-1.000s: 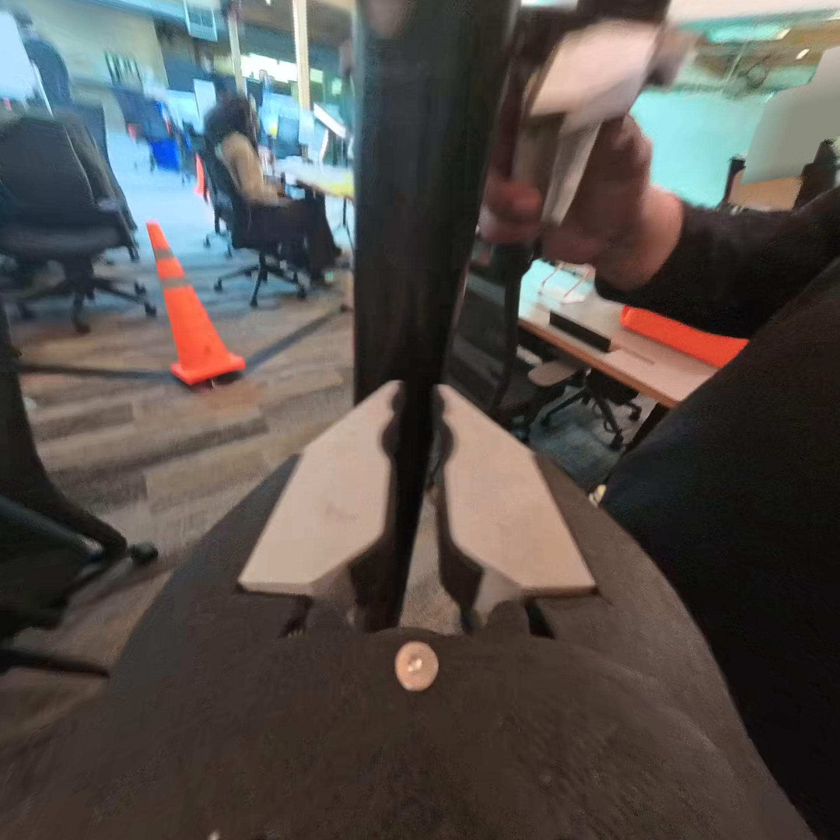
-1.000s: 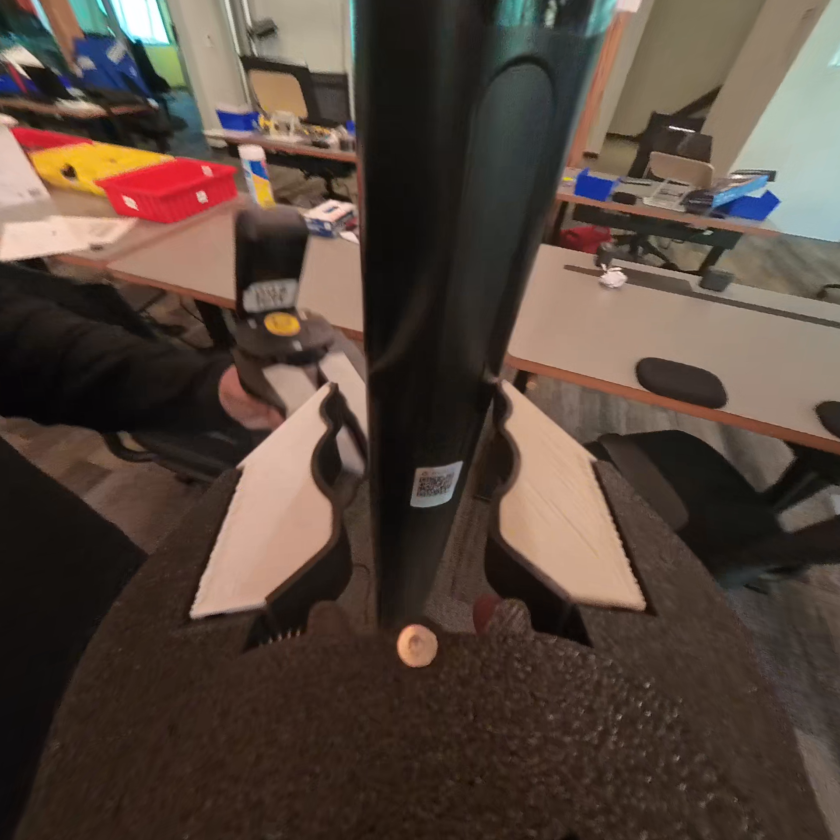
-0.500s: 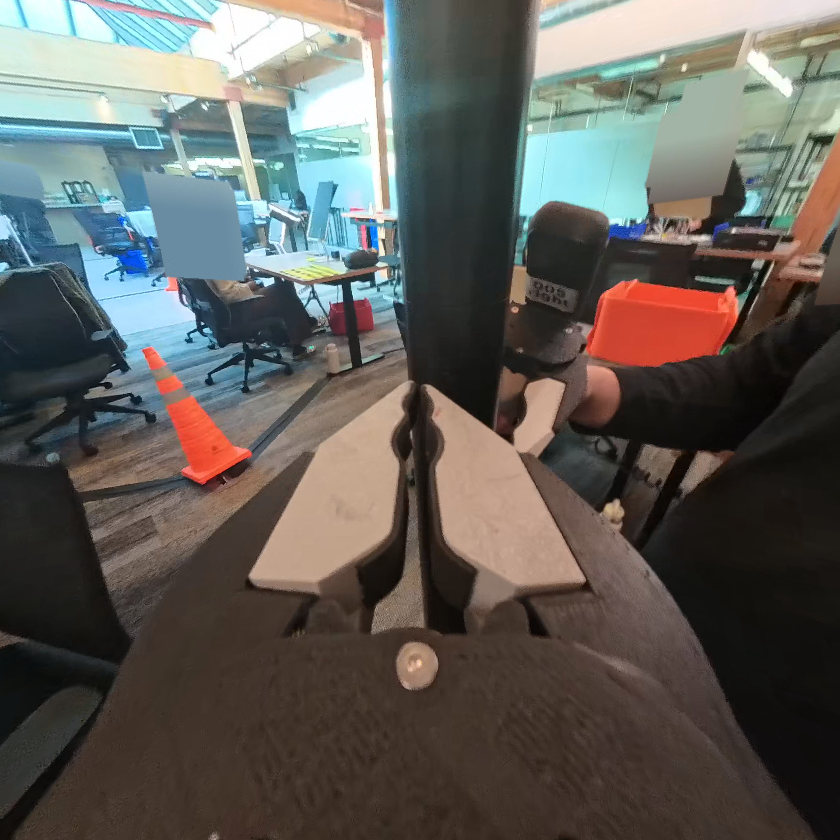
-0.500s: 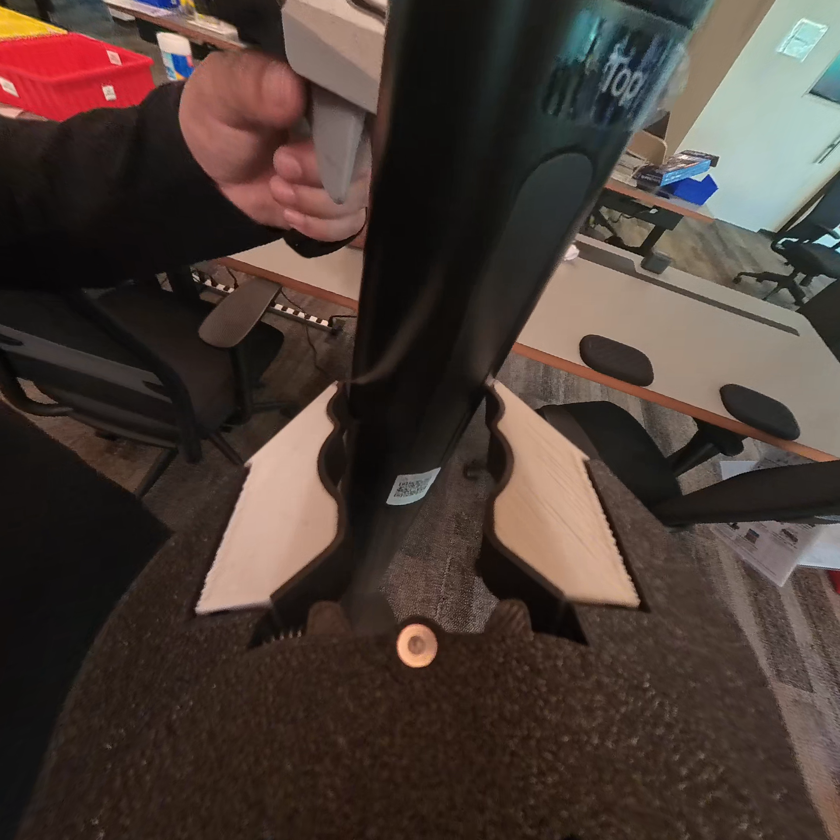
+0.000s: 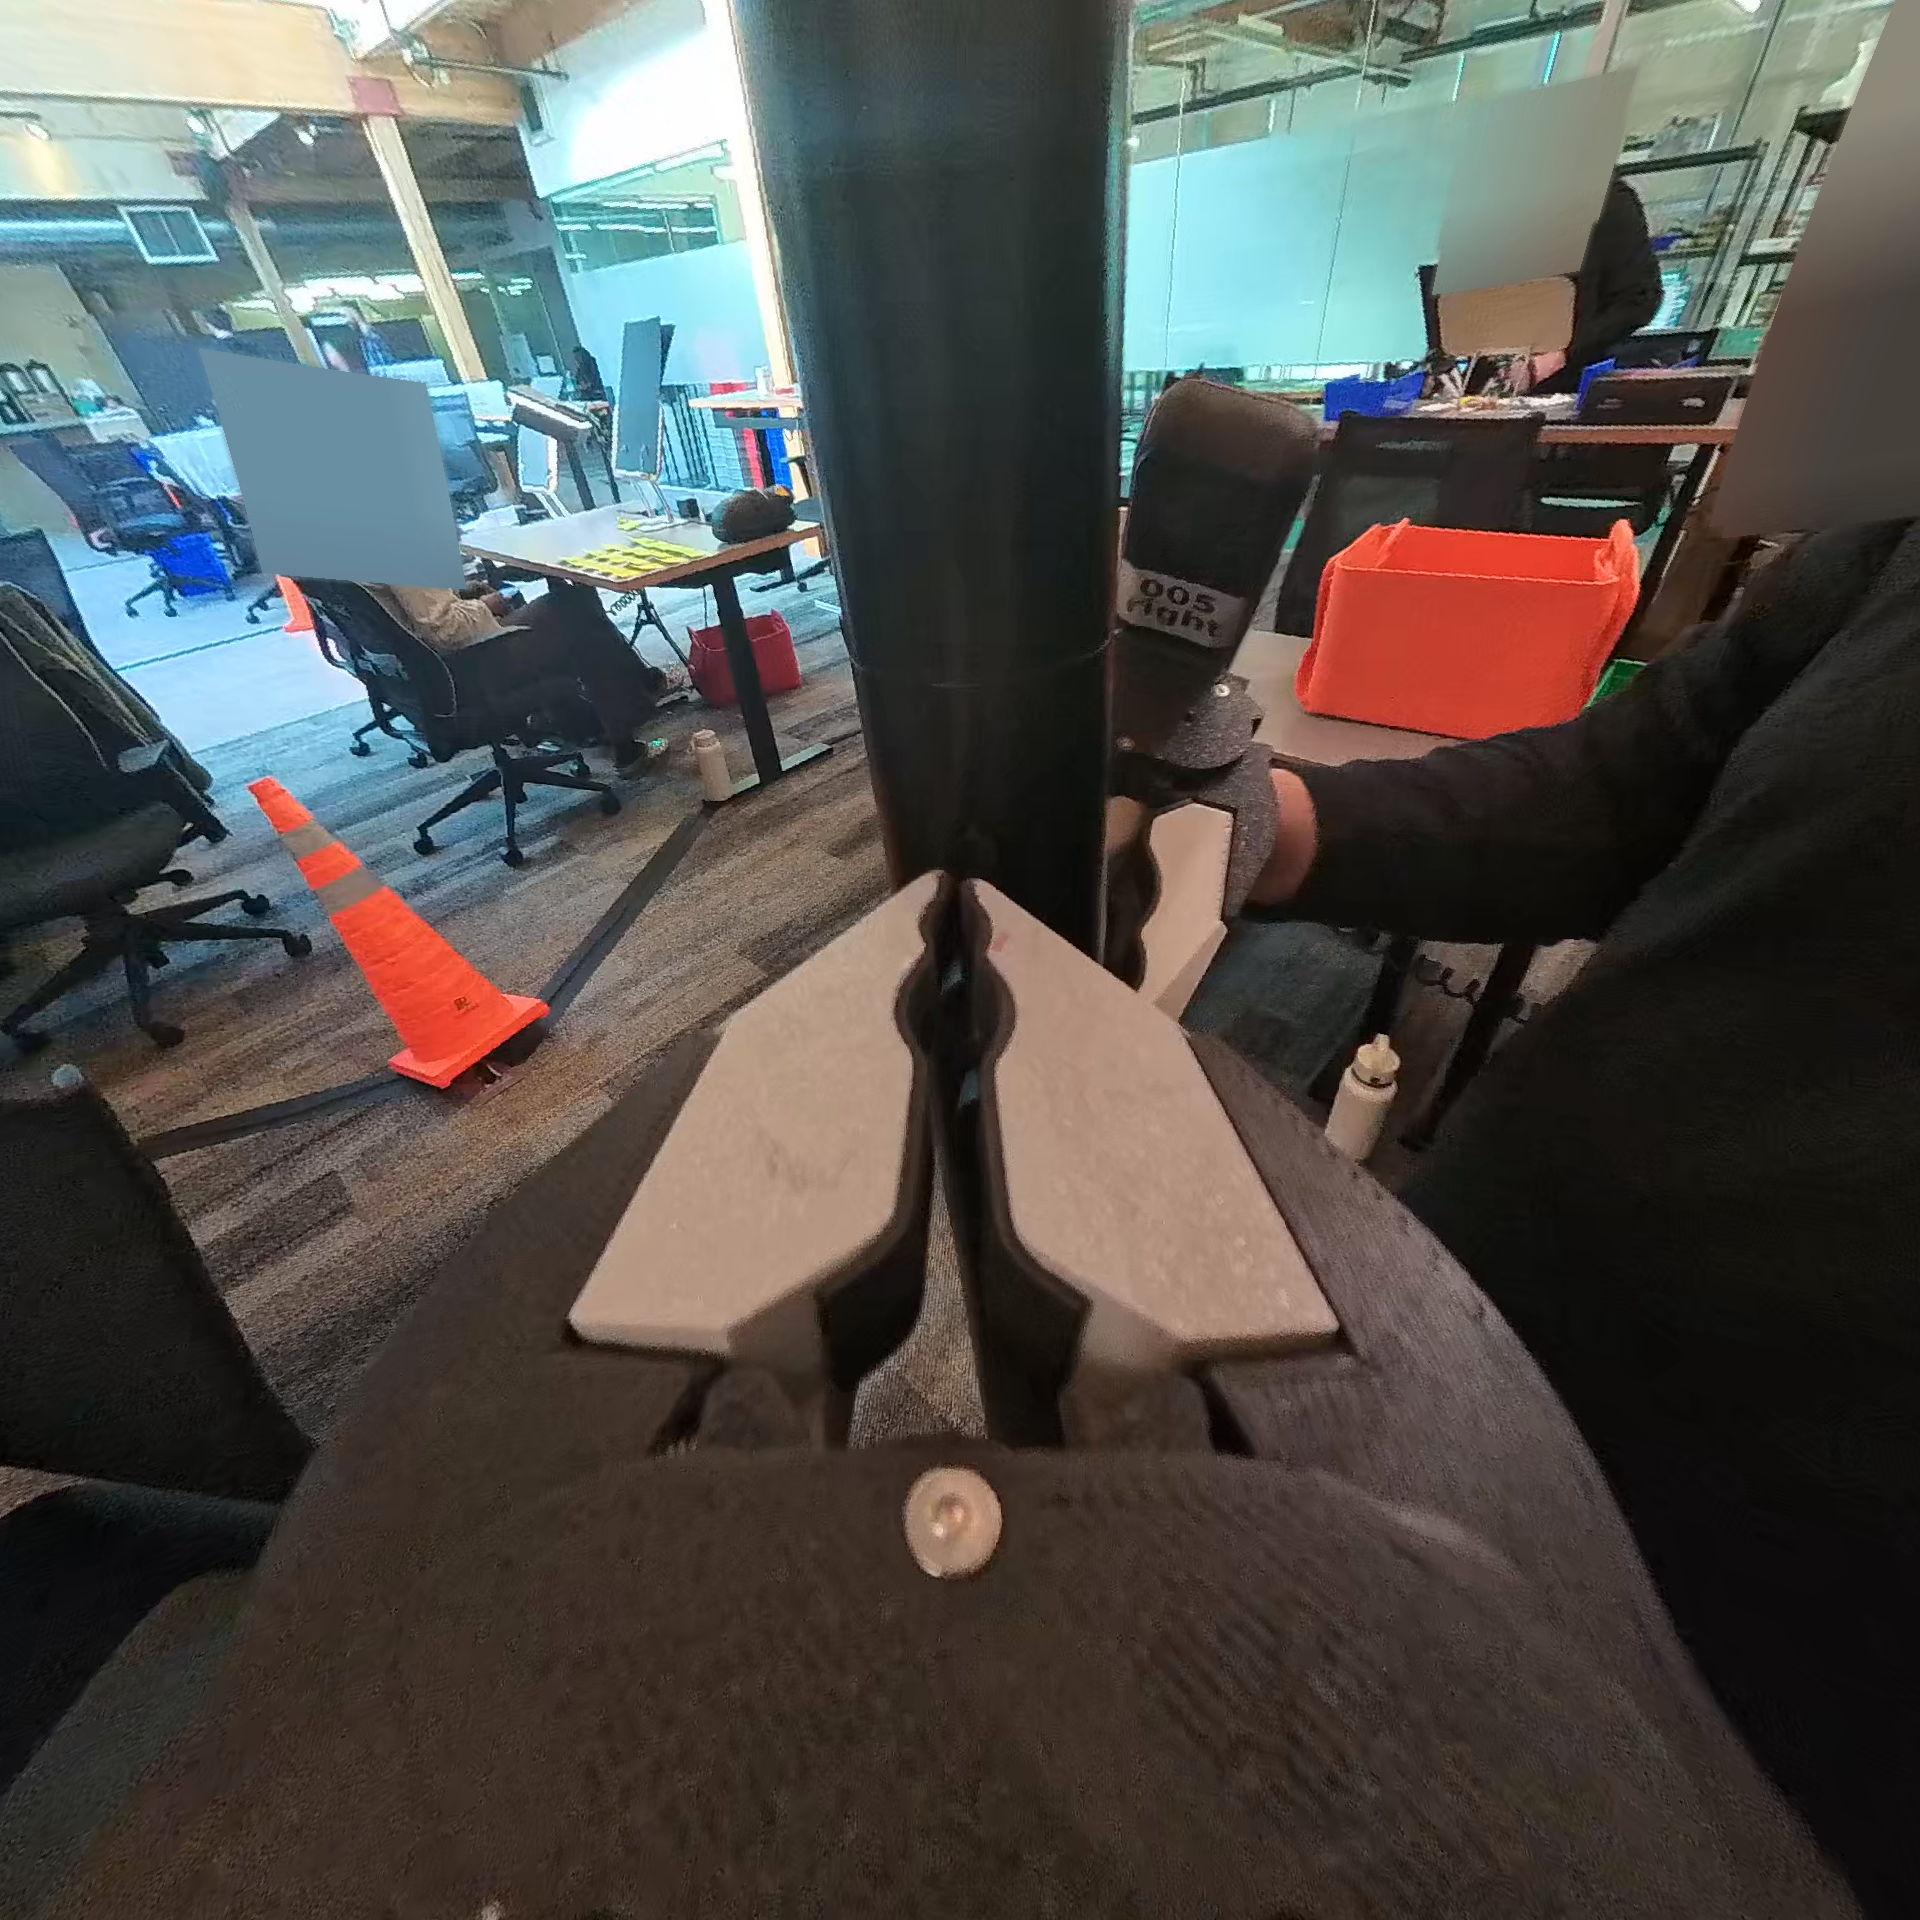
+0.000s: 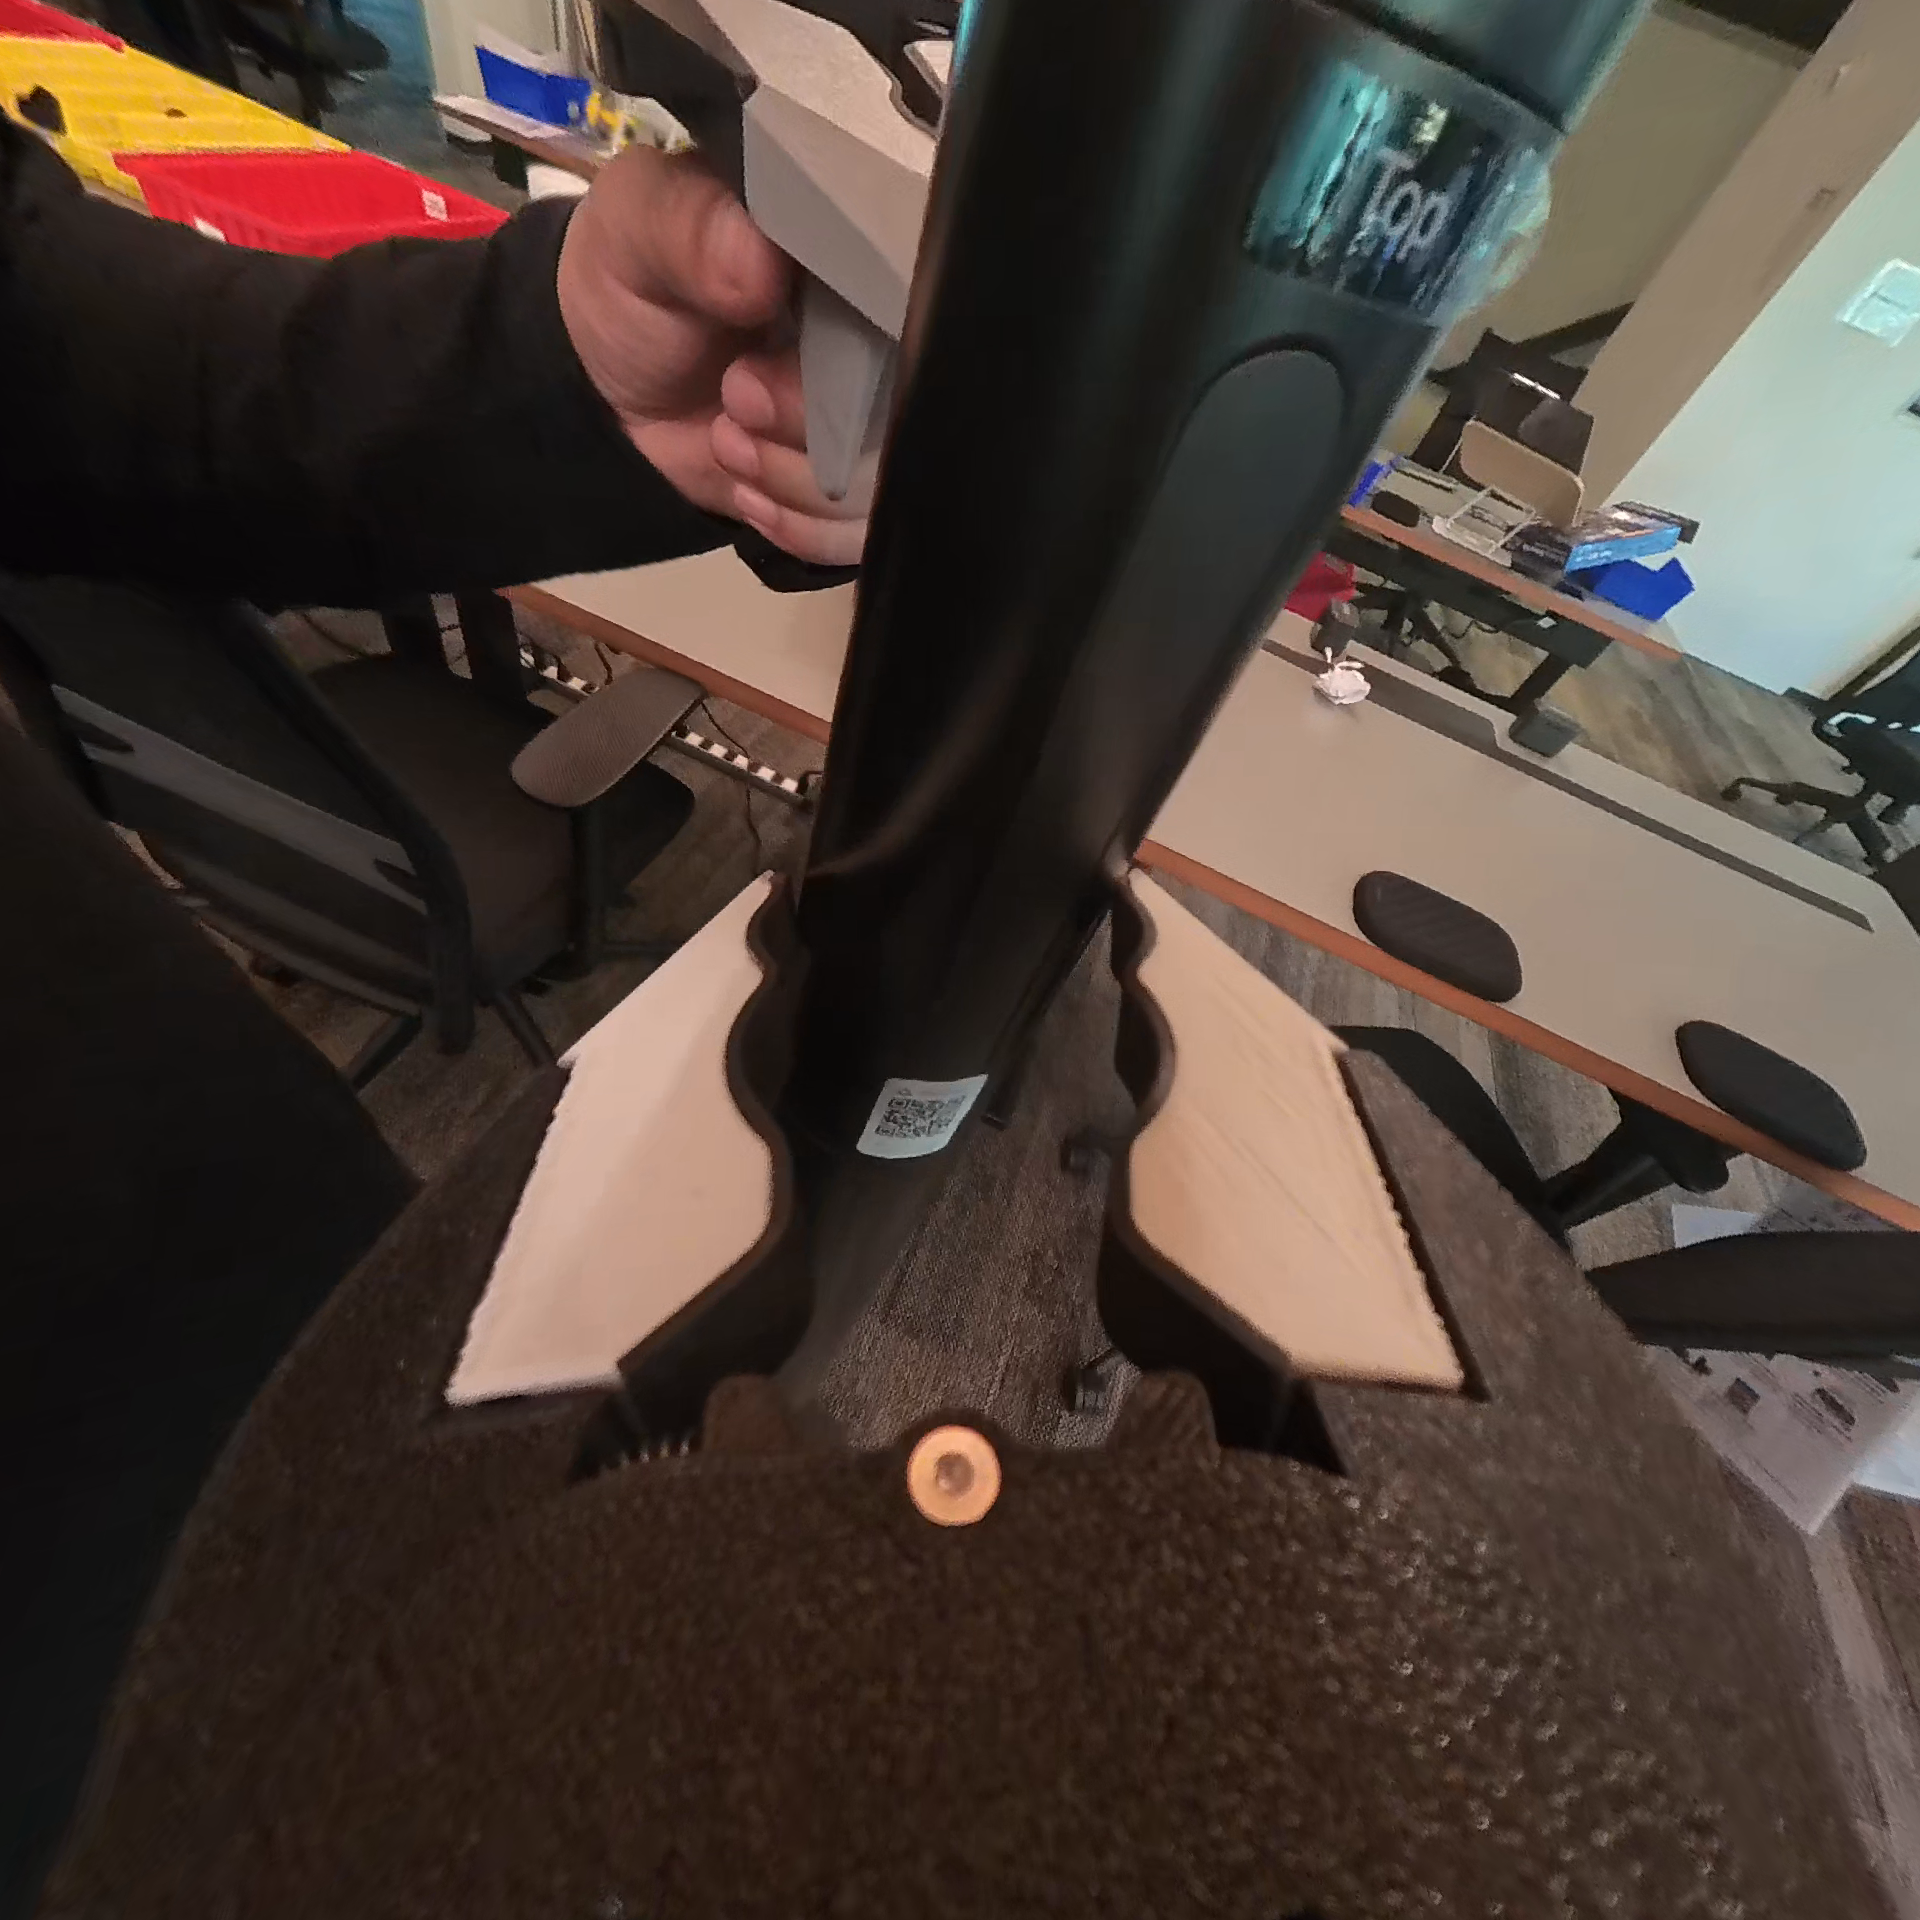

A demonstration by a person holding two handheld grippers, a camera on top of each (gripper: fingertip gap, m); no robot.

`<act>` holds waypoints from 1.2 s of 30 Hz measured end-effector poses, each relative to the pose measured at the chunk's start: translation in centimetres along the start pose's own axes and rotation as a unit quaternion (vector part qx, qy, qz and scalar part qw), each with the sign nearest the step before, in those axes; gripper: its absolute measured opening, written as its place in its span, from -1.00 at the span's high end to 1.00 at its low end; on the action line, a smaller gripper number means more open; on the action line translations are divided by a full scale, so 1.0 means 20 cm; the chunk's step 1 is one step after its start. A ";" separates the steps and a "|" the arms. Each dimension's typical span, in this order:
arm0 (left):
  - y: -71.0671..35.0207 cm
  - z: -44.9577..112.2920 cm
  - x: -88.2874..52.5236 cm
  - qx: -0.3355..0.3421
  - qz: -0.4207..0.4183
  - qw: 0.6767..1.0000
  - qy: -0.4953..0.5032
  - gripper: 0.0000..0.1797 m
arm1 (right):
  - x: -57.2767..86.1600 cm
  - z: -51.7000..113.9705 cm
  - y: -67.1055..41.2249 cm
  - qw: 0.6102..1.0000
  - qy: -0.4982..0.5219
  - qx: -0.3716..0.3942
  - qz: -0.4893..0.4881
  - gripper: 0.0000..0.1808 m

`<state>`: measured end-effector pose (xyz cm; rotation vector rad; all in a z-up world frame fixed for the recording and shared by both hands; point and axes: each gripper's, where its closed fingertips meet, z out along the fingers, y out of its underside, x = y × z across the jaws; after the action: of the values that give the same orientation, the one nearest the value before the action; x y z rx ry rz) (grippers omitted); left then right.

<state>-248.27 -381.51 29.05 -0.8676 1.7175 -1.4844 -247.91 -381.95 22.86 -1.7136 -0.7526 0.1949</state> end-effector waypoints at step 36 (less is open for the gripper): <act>-0.02 0.01 0.01 -0.032 -0.029 0.999 0.019 1.00 | 0.03 -0.02 -0.05 0.999 -0.039 -0.005 0.011 0.36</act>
<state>-248.25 -381.75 29.35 -0.9363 1.7901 -1.4991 -247.77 -381.80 24.08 -1.7322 -0.7939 0.2757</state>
